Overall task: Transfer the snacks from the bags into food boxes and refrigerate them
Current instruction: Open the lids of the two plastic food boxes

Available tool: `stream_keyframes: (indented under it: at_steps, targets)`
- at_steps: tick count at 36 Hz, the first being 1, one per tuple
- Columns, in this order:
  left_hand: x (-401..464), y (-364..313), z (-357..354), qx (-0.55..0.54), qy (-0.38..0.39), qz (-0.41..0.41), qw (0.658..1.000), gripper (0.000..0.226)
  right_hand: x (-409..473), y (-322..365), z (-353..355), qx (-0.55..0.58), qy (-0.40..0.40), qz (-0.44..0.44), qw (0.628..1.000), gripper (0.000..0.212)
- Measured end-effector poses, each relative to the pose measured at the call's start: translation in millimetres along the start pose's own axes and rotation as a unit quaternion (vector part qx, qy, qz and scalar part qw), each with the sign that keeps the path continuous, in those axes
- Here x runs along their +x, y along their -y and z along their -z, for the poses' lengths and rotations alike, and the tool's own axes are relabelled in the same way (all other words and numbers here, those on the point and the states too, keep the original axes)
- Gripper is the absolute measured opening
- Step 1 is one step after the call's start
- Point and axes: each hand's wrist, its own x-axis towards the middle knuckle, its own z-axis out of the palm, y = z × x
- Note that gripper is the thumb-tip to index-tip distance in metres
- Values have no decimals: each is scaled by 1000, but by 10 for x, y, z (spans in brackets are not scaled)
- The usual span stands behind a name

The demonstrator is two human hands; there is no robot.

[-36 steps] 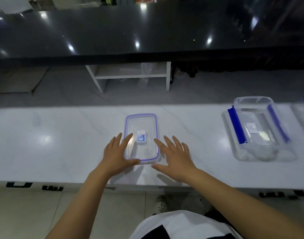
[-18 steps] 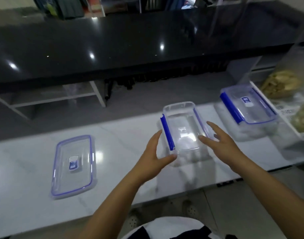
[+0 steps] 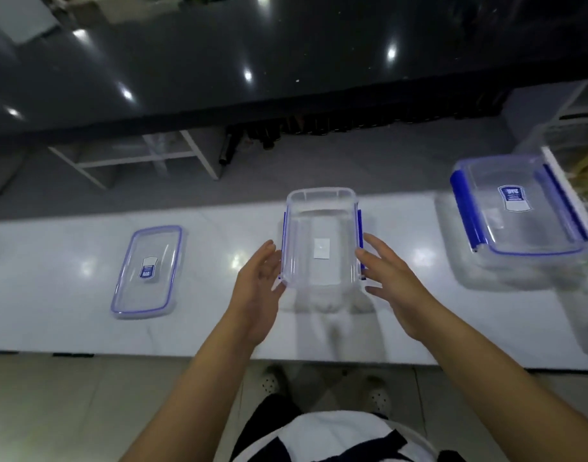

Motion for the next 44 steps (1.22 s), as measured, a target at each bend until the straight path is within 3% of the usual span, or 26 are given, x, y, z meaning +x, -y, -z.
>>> stream_keyframes:
  at_steps: [4,7,13,16,19,22,24,26,29,35,38,41,44]
  targets:
    - [-75,-138,202,31,-30,-9,999,41,45,-4,-222,-14,47,-3,999,36]
    - [-111,-237,378,50,-38,-6,998,40,72,1,-404,-21,62,-6,998,46]
    - [-107,-418,669,62,-32,0,998,21,53,1,-778,-34,78,-9,996,38]
    - [-81,-495,773,57,-15,6,998,18,28,-9,-900,-42,61,-8,997,49]
    - [-68,-561,836,54,-6,14,998,29,8,-10,-983,-50,46,-3,998,56]
    - [-37,-612,885,84,9,-16,996,44,-14,3,-1046,-54,24,1,998,44]
    - [-9,-627,901,136,31,-63,988,41,-45,25,-1046,-57,2,9,998,39]
    - [38,-632,917,204,53,-109,971,43,-90,50,-1020,-71,-30,19,997,52]
    - [167,-568,883,337,105,-171,920,52,-185,16,-880,-110,-112,35,987,55]
    - [332,-297,348,498,255,-216,801,68,-572,-46,-261,-255,-267,74,926,62]
    - [363,-135,-12,523,314,-202,766,76,-700,-1,158,-365,-313,59,875,67]
    - [415,17,-468,516,357,-170,760,76,-689,55,665,-479,-332,16,813,73]
    - [481,165,-984,471,361,-128,794,70,-544,105,1136,-541,-309,-47,781,80]
